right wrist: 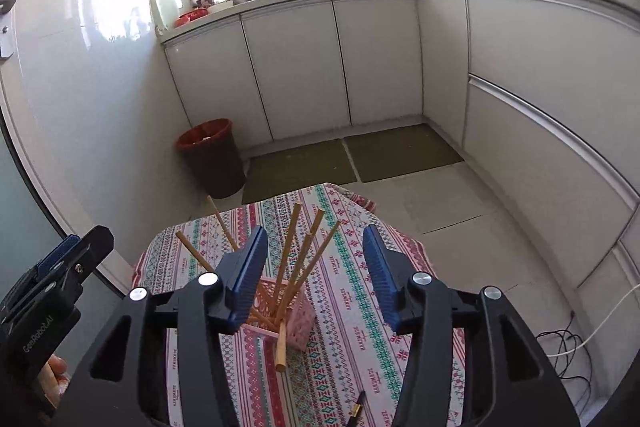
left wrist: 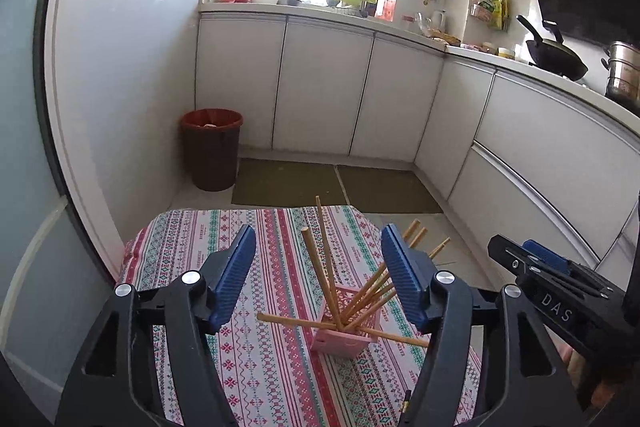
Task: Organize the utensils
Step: 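Move both chopsticks over the pink basket and open both tools to drop them, then lower the left tool and grasp a black chopstick from the table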
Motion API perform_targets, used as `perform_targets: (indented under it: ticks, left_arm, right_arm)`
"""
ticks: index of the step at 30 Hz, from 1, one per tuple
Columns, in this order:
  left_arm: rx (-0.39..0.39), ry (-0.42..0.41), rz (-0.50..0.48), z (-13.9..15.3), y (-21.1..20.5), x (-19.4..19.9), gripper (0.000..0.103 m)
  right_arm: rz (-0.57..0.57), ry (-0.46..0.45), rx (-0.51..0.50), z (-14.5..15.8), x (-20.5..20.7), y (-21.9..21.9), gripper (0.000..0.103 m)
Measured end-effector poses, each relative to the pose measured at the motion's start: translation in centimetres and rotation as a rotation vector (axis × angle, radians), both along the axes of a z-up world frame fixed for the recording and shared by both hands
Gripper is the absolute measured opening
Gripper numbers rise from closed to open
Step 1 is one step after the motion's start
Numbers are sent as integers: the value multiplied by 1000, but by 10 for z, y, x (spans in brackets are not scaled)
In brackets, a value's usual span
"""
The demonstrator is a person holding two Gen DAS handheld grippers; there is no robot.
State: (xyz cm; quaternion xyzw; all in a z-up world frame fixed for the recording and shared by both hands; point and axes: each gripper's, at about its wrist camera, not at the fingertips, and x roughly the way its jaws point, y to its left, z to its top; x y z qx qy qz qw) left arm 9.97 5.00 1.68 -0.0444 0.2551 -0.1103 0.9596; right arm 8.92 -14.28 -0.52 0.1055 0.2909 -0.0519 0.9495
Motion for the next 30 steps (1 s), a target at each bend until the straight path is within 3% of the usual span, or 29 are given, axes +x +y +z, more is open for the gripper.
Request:
perform_targets:
  ticks: [6, 13, 16, 20, 22, 27, 30]
  left_arm:
    - [33, 51, -6, -18, -7, -9, 75]
    - [75, 135, -26, -46, -17, -22, 93]
    - [108, 215, -66, -64, -27, -24, 96]
    - [155, 410, -173, -108, -50, -23, 96]
    - [172, 488, -224, -131, -66, -25, 96]
    - [205, 591, -324, -175, -108, -29, 93]
    - [213, 631, -323, -194, -129, -24, 83]
  right_arm:
    - [-52, 23, -41, -14, -24, -9, 79]
    - [-84, 92, -67, -43, -49, -23, 94]
    - [-79, 146, -99, -59, -59, -31, 94]
    - [-132, 225, -118, -83, -77, -56, 95]
    - [-201, 273, -55, -96, -87, -81, 95]
    - [-345, 323, 271, -115, -106, -141, 95]
    - [-386, 348, 320, -125, -111, -154, 95]
